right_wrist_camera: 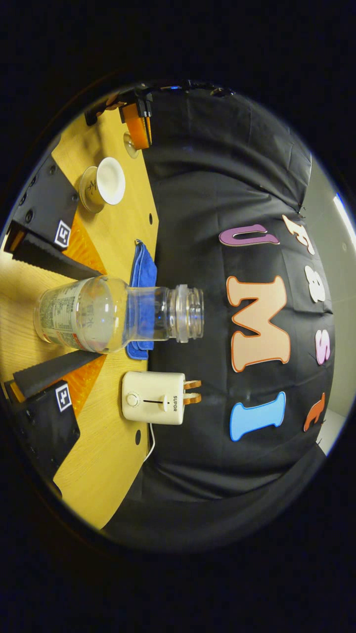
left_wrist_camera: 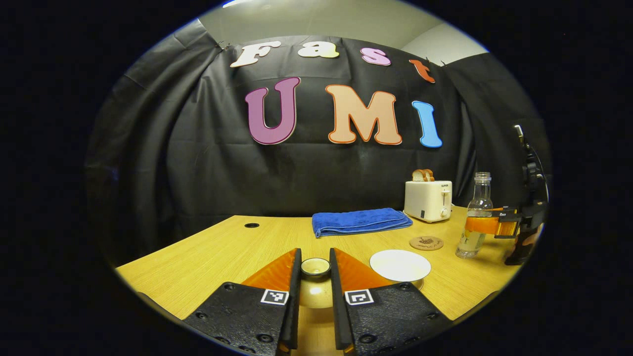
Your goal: Open the teacup lid with one hand, grasp the water bottle and pour water into the teacup with the other hand; after pouring, place the water bottle on the coaster and then close the teacup lid.
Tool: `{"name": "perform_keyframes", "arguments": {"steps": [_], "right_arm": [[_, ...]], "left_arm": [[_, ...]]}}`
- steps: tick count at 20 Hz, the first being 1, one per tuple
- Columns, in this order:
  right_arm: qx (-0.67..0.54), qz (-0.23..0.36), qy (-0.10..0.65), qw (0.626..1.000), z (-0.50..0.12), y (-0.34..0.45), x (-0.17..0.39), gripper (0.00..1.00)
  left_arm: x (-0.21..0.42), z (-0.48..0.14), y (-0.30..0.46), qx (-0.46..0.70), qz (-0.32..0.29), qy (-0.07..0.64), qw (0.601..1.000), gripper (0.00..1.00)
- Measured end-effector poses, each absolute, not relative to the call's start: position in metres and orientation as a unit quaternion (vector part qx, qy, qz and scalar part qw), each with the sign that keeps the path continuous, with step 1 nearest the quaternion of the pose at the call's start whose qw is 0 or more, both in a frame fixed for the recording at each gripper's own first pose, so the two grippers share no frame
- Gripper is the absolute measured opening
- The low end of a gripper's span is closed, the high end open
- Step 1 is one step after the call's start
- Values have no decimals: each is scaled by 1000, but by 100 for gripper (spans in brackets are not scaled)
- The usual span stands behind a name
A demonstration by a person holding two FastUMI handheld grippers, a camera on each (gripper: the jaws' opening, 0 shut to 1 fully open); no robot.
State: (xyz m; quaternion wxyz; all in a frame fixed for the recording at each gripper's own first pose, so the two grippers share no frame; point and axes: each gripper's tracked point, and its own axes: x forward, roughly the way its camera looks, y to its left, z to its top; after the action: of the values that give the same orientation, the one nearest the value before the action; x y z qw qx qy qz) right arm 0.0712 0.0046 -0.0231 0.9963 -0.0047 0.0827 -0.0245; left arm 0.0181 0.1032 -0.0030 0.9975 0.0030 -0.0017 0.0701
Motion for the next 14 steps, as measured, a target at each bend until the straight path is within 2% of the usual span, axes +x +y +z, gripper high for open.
{"name": "perform_keyframes", "arguments": {"steps": [5,14], "right_arm": [[-33,-32,84,995,-22,10,72,81],[-156,-50,69,984,-17,30,72,81]], "left_arm": [[17,-4,109,3,71,-1,997,27],[16,-5,121,3,77,-2,997,27]]}}
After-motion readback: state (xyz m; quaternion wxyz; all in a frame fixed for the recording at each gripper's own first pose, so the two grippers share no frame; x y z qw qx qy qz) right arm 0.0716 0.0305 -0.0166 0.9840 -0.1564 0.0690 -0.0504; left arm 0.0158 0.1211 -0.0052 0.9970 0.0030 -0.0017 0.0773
